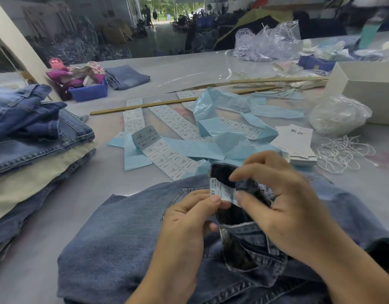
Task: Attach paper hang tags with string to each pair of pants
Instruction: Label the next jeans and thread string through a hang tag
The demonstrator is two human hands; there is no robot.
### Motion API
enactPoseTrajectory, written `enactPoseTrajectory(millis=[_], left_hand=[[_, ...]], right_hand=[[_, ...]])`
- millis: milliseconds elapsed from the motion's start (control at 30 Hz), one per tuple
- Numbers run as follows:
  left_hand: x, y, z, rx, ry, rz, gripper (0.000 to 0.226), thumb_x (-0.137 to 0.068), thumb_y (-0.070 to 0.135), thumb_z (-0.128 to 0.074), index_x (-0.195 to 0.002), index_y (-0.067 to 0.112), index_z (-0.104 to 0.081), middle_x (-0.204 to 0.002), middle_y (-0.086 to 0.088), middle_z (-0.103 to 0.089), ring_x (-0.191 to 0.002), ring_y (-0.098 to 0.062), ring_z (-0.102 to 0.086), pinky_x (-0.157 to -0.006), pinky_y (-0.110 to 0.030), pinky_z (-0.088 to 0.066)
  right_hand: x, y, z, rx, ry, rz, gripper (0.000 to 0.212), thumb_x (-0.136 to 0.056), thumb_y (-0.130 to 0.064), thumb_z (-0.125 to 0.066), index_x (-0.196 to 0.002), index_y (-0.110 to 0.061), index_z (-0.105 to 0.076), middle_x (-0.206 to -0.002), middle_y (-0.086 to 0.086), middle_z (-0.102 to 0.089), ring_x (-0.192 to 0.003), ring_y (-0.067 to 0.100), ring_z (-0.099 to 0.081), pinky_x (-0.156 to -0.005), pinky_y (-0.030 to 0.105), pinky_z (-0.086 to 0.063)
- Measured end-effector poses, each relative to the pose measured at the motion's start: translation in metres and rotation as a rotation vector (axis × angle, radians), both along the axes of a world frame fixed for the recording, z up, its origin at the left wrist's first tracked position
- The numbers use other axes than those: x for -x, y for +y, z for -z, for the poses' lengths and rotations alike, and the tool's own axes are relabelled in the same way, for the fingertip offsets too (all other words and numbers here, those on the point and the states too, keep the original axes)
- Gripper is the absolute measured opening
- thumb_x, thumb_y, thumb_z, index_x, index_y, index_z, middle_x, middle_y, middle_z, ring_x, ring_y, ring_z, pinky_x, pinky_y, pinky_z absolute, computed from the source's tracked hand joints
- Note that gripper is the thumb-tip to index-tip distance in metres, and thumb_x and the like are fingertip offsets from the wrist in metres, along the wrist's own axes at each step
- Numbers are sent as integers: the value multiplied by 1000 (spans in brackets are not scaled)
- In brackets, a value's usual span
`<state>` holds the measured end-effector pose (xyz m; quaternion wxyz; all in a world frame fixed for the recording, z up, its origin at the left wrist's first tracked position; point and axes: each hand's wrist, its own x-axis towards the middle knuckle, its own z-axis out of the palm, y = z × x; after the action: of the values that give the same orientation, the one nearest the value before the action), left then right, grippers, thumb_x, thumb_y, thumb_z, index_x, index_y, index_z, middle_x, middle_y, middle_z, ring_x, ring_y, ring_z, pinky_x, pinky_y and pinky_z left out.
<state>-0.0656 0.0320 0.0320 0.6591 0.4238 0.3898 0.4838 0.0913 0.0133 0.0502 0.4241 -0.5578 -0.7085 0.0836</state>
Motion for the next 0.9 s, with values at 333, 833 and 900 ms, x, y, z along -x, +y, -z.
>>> enactPoseTrajectory(millis=[333,833,900], left_hand=[[6,-4,8,107,-107,99,18,-56,28,-75,-57,10,-69,-63,-9,-62,-61,-17,-61,-59,-30,-54],[-11,14,5,73,52,263,15,-68,23,-58,-60,16,-69,-82,-11,-71,-72,-15,-67,-64,-25,-56],[-16,14,6,-68,195,304,19,-70,26,-56,-70,20,-75,-81,-2,-74,-75,-11,-67,-69,-21,-54]], right_hand=[[0,-7,3,104,-60,-168,22,-76,-35,-71,-97,-27,-73,-107,-15,-48,-100,10,-55,-82,10,-40],[-27,-14,2,301,6,40,41,-69,-72,-60,-101,-46,-60,-113,-24,-47,-107,-3,-53,-85,9,-38],[-36,-14,-2,381,9,93,45,-71,-77,-58,-93,-39,-67,-107,-19,-51,-95,1,-58,-77,19,-45]])
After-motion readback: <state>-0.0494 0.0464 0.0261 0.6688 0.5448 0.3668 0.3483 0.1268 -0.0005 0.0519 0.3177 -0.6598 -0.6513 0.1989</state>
